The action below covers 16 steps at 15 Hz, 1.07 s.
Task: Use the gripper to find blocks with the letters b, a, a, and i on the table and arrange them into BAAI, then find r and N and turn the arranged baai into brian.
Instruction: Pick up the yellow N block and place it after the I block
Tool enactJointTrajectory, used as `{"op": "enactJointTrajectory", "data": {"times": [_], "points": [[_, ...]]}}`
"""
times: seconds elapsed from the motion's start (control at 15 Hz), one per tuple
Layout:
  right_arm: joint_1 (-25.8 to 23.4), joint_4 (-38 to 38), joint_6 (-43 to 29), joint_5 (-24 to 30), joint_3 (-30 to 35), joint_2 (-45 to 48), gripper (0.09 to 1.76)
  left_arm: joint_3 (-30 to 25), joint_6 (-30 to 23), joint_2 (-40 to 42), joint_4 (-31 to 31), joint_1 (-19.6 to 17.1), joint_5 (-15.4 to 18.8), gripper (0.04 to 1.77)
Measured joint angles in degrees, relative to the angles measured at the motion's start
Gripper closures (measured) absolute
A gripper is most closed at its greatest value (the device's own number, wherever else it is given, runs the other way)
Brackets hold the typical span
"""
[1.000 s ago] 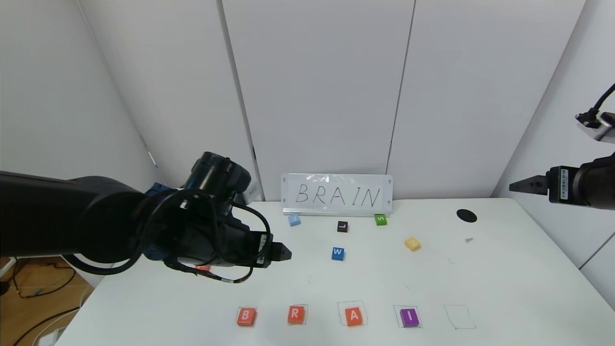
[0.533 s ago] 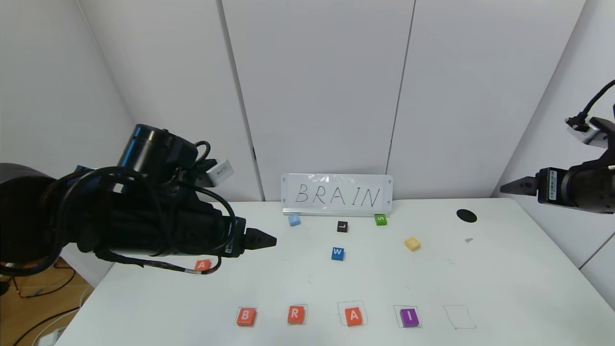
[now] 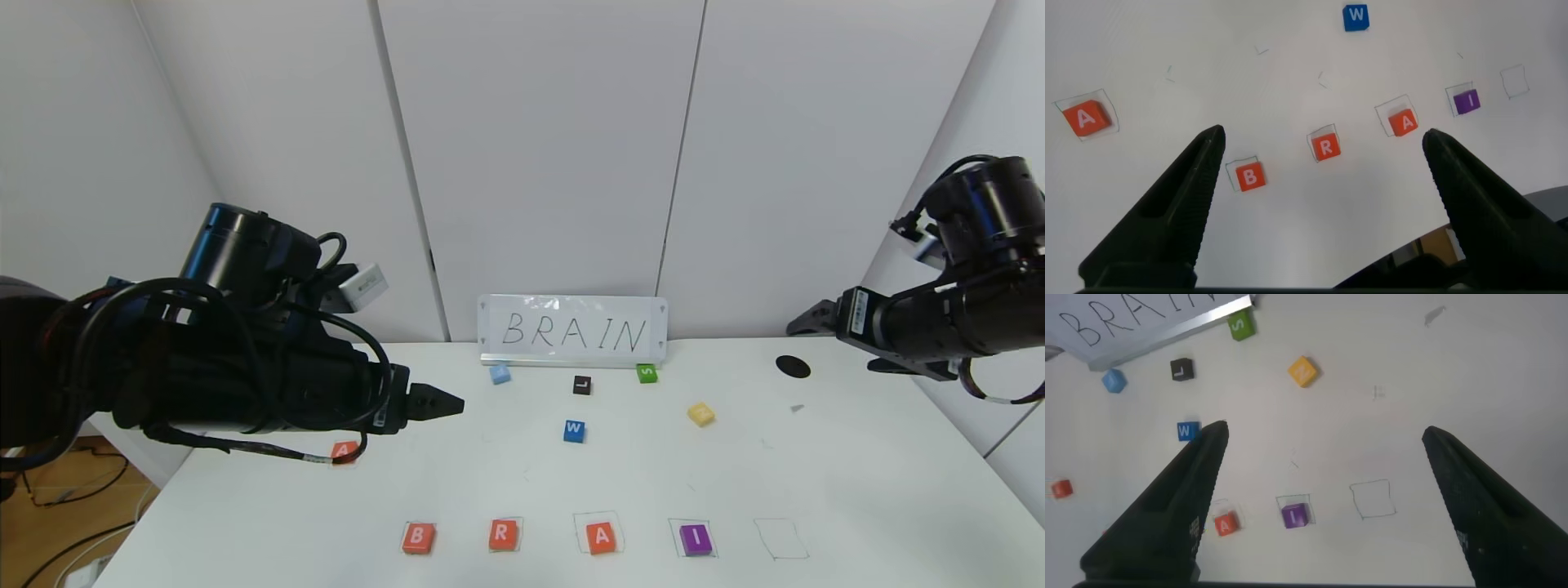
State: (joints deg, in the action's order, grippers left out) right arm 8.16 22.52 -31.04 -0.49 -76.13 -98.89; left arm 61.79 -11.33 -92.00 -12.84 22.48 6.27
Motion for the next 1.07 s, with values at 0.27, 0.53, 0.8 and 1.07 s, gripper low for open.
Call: {"op": "enactJointTrajectory", "data": {"times": [0.27,0.53,0.8,1.07], "points": [[3.41,7.07,-9.08,-1.45,-8.79,-5.71,0.14,0.06,0.0,-0.09,0.01,0.01,-0.02,0.09],[6.89,12.92,-15.06,-4.24,-16.97,-11.56,0.14,0.06,0.11,-0.02,0.01,-0.05,-0.02,0.09],[7.58,20.81,-22.49,-4.46,-26.4,-18.09,0.14,0.16,0.3,-0.11,0.0,-0.32,-0.02,0.09],[7.78,25.56,-27.61,-4.44,-34.32,-24.37,0.14,0.16,0.41,-0.22,0.0,-0.38,0.0,0.09]]}}
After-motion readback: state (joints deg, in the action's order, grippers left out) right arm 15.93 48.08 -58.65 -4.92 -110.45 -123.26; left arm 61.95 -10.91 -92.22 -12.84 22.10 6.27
